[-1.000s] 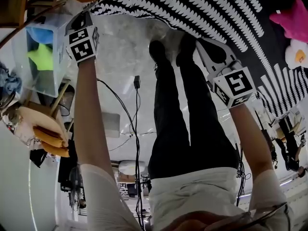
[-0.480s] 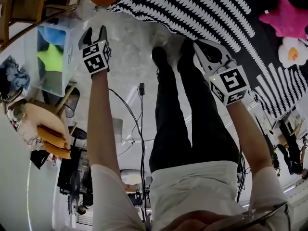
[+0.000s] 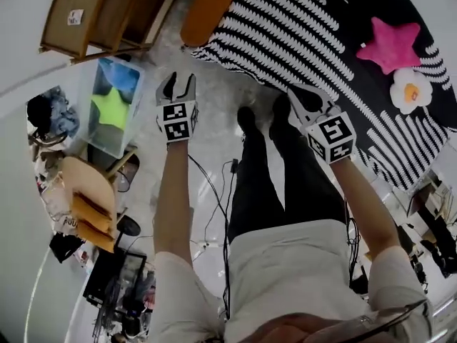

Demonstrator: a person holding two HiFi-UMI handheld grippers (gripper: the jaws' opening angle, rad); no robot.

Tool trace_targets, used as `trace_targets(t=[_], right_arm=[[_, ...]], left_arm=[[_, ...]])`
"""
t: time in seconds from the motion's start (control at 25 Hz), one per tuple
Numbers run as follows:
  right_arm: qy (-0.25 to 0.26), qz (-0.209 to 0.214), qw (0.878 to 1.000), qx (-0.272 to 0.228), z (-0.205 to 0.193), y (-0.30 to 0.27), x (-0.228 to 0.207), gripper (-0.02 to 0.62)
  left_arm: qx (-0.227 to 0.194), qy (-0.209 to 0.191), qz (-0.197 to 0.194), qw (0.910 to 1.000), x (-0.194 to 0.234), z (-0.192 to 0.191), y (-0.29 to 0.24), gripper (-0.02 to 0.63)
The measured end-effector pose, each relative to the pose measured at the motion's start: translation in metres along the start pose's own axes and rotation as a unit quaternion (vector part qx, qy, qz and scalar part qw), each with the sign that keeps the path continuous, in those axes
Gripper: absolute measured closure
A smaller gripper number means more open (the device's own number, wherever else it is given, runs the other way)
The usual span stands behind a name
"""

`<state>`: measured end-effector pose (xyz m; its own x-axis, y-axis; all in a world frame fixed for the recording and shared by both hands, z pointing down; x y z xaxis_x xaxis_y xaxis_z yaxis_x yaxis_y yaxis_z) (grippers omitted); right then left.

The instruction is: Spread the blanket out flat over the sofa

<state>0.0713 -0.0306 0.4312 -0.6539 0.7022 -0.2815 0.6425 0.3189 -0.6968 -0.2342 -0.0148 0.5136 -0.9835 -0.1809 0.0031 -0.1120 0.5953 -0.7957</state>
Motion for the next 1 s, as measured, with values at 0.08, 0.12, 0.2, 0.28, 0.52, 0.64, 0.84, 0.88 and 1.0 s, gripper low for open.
trace_targets(t=[0.08, 0.12, 0.2, 0.28, 0.52, 0.64, 0.84, 0.88, 1.0], right_arm=[[0.014, -0.006, 1.000, -0.010, 0.023, 0.025, 0.008, 0.594], [0.021, -0.009, 1.000, -0.015, 0.034, 0.038, 0.012, 0.594], [0.033, -0.015, 0.999, -0.026, 0.054, 0.066, 0.020, 0.594], [0.044, -0.021, 0.998, -0.038, 0.073, 0.090, 0.027, 0.594], [0.046, -0.038, 0.995, -0.076, 0.118, 0.157, 0.057, 0.594], [0.048, -0.046, 0.994, -0.092, 0.129, 0.193, 0.073, 0.594], [0.067, -0.063, 0.989, -0.115, 0.134, 0.254, 0.093, 0.594], [0.070, -0.069, 0.988, -0.121, 0.136, 0.265, 0.096, 0.594], [0.076, -0.088, 0.983, -0.141, 0.139, 0.297, 0.100, 0.594]], left_arm=[[-0.016, -0.012, -0.005, 0.9998, -0.006, 0.026, 0.030, 0.405], [-0.023, -0.020, -0.007, 0.9995, -0.011, 0.039, 0.045, 0.405], [-0.034, -0.039, -0.012, 0.9986, -0.023, 0.062, 0.075, 0.405], [-0.048, -0.056, -0.017, 0.9971, -0.033, 0.085, 0.103, 0.405], [-0.103, -0.058, -0.043, 0.9921, -0.062, 0.140, 0.194, 0.405], [-0.120, -0.065, -0.058, 0.9889, -0.087, 0.156, 0.243, 0.414], [-0.144, -0.086, -0.093, 0.9815, -0.132, 0.175, 0.305, 0.456], [-0.150, -0.088, -0.100, 0.9797, -0.139, 0.179, 0.315, 0.458], [-0.171, -0.086, -0.118, 0.9743, -0.156, 0.193, 0.341, 0.475]])
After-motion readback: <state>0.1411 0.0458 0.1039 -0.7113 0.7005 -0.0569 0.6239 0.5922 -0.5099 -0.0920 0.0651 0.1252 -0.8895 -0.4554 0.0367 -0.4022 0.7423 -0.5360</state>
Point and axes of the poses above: the fingertips, and each gripper's own axes: y backward along the fingers, x to its left, z out of its top, the point moved 5 cm from there along y, backward along the fingers, and after that the axes turned 2 degrees about x, right-handed, at the moved point
